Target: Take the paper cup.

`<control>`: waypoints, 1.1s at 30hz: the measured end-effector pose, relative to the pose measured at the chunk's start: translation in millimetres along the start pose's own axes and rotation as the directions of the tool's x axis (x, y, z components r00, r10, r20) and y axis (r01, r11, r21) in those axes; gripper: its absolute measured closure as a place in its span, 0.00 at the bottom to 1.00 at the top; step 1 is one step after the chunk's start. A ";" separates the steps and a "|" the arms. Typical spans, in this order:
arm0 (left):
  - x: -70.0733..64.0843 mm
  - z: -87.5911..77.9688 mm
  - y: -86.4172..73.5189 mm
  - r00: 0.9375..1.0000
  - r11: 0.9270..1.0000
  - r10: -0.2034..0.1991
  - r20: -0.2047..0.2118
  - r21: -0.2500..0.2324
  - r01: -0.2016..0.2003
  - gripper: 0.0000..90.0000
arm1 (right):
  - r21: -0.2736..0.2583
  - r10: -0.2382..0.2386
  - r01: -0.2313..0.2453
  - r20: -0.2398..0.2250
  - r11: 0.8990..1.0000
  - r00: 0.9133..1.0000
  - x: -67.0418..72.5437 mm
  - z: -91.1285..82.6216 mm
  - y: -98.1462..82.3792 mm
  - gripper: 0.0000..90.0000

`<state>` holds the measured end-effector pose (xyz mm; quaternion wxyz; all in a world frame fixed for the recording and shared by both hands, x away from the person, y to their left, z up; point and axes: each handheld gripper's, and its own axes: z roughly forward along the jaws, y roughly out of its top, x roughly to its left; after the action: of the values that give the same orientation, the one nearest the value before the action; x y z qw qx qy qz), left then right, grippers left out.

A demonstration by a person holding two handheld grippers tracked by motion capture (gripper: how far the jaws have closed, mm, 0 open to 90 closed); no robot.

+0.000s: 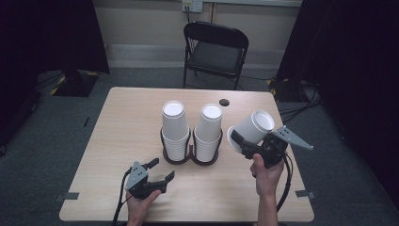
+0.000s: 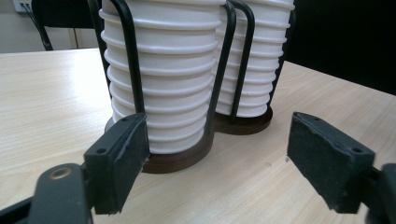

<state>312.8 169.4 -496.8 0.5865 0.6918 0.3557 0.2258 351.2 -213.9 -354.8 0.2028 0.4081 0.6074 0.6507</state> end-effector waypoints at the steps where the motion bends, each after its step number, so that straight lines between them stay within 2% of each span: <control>1: 0.1 0.1 0.0 1.000 1.000 -0.004 0.004 0.004 0.004 0.23 | 0.001 0.002 -0.002 0.004 1.000 1.000 -0.2 -1.2 -2.2 0.16; 3: -0.6 0.4 0.2 1.000 1.000 -0.003 0.011 0.004 0.003 0.24 | 0.006 0.017 -0.018 0.007 1.000 1.000 -0.1 -3.3 -7.7 0.16; 5: -2.3 1.1 0.8 1.000 1.000 -0.005 0.009 0.010 0.004 0.24 | 0.024 0.012 -0.013 0.020 1.000 1.000 1.5 -4.6 -13.3 0.16; 7: -4.6 0.7 0.6 1.000 1.000 0.001 0.001 -0.009 -0.001 0.26 | 0.034 0.026 -0.027 0.015 0.999 1.000 2.1 -6.2 -20.1 0.16; 8: -5.4 1.4 0.4 1.000 1.000 -0.015 0.011 -0.014 0.015 0.28 | 0.038 0.033 -0.034 0.010 0.999 0.999 2.1 -7.0 -23.7 0.16; 11: -8.1 4.1 1.0 0.999 1.000 -0.020 0.031 -0.019 0.020 0.28 | 0.047 0.044 -0.045 0.015 0.998 0.999 4.0 -10.4 -33.1 0.16; 15: -11.3 6.6 2.9 0.998 0.999 -0.027 0.065 -0.034 0.030 0.38 | 0.050 0.065 -0.066 0.012 0.997 0.998 5.3 -15.7 -43.5 0.16; 20: -15.6 10.7 4.4 0.996 0.999 -0.028 0.085 -0.031 0.031 0.33 | 0.070 0.097 -0.095 -0.019 0.993 0.995 8.9 -13.6 -58.9 0.16; 23: -17.7 12.1 5.5 0.995 1.000 0.001 0.101 -0.020 0.001 0.32 | 0.080 0.146 -0.141 -0.061 0.987 0.987 10.4 -9.3 -69.3 0.16; 27: -21.2 13.5 6.7 0.993 1.000 0.004 0.120 -0.025 -0.001 0.33 | 0.100 0.192 -0.182 -0.094 0.978 0.977 13.6 -1.9 -82.7 0.16; 29: -23.0 14.5 8.0 0.990 0.999 0.022 0.137 -0.026 -0.019 0.37 | 0.110 0.213 -0.201 -0.113 0.973 0.970 17.2 1.8 -88.6 0.16; 33: -26.7 16.0 7.9 0.986 0.999 0.004 0.169 -0.050 0.004 0.43 | 0.124 0.247 -0.230 -0.146 0.965 0.958 24.2 6.2 -96.1 0.16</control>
<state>309.1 138.3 -489.6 0.6318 0.6933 0.2990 0.1753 319.6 -174.4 -440.1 0.0516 0.4350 0.6016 0.6680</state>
